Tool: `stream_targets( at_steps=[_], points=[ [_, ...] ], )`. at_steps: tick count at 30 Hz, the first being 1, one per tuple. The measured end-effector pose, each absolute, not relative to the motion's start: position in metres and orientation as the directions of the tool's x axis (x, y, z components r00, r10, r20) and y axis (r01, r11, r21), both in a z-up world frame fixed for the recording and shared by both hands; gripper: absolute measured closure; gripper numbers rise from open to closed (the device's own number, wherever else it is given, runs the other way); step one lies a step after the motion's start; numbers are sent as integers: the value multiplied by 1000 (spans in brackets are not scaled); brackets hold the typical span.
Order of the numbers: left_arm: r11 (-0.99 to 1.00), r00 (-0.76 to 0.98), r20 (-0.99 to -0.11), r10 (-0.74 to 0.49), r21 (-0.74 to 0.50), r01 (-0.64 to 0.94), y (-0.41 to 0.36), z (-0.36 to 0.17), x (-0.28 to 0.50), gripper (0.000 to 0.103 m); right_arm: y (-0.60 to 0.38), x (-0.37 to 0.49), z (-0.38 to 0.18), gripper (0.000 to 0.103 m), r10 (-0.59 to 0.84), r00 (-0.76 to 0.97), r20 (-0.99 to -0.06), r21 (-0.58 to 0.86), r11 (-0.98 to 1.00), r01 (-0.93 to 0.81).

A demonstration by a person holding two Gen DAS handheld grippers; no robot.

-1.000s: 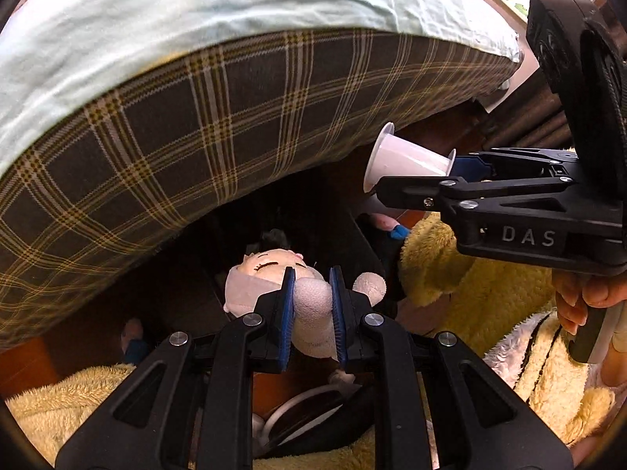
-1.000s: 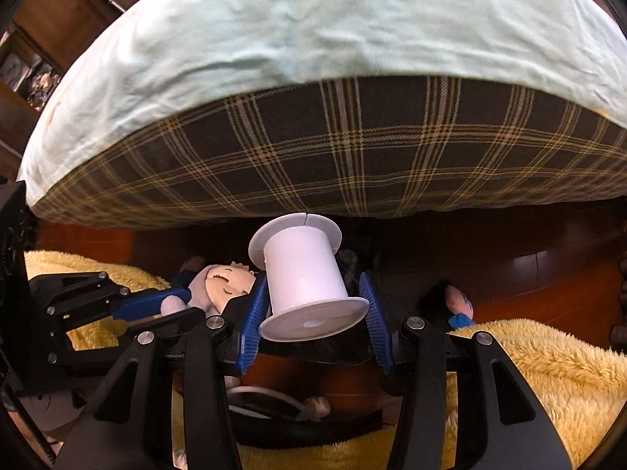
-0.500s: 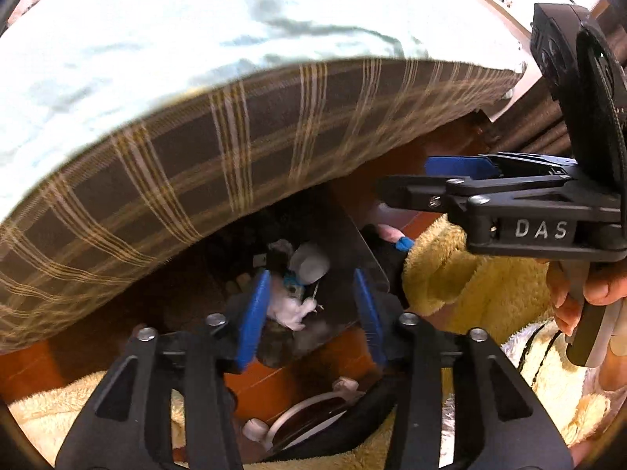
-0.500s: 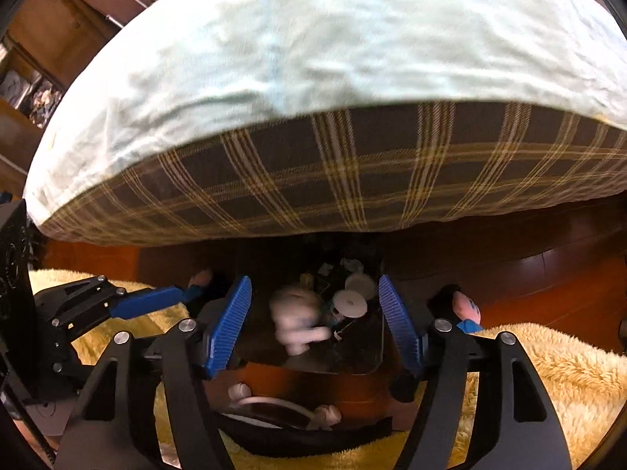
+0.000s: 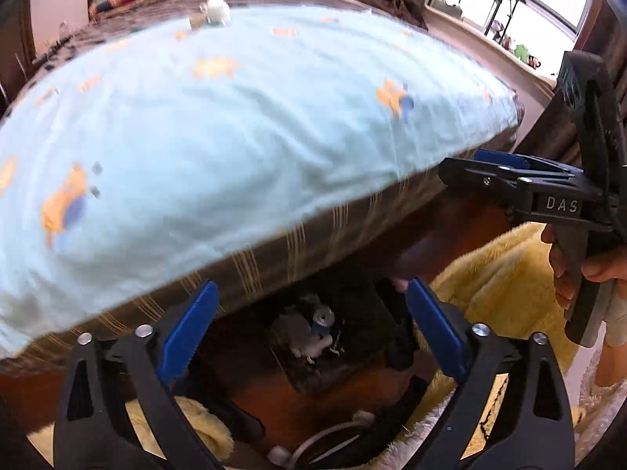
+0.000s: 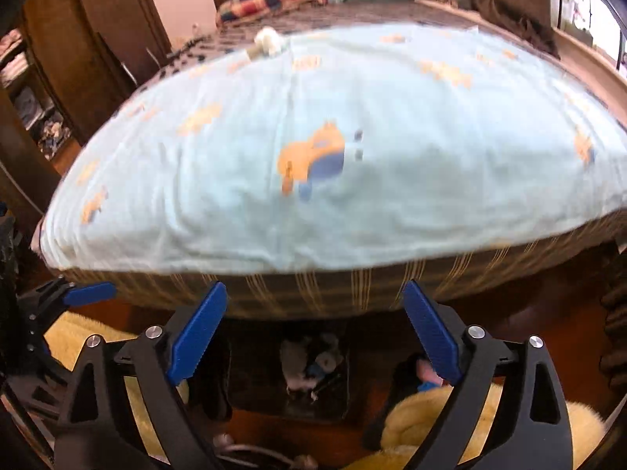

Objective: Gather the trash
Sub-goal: 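Open both tools over the bin and lift back toward the bed, then grasp the white tape roll with the left tool while the right tool grasps the white yarn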

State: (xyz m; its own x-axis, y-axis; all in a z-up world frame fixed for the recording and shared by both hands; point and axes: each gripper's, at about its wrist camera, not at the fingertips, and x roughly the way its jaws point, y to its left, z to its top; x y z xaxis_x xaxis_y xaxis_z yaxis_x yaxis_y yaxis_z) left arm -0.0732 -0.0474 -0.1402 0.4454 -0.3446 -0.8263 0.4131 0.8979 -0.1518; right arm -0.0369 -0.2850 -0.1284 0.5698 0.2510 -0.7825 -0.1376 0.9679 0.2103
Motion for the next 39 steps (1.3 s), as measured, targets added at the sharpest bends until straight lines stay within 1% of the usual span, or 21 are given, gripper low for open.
stream_targets(
  at_steps=[7,13,18,25,33,37,39],
  points=[
    [915,526,-791,-312,-101,391,-33,-103,-54,9,-289,-17,-102,9,229,624,-747,181,973,-142],
    [938,591,-759,-274,-75,339,-22,-87,-21,9,-281,18,-85,8,232,662,-712,180,973,-148],
    [961,658,-725,-205,-24,274,-15,-75,20,9,-271,56,-75,8,214,689,-692,174,976,-129],
    [981,684,-714,-149,-17,195,4,-71,92,9,-246,130,-68,8,195,710,-676,160,980,-117],
    [993,668,-735,-113,-54,108,26,-94,179,9,-219,216,-80,9,263,702,-661,225,963,-149],
    [993,654,-749,-105,-42,111,26,-107,212,14,-204,262,-87,21,287,687,-668,242,956,-165],
    [993,650,-752,-103,-37,115,25,-112,228,15,-197,278,-91,23,299,680,-670,249,953,-174]
  ],
)
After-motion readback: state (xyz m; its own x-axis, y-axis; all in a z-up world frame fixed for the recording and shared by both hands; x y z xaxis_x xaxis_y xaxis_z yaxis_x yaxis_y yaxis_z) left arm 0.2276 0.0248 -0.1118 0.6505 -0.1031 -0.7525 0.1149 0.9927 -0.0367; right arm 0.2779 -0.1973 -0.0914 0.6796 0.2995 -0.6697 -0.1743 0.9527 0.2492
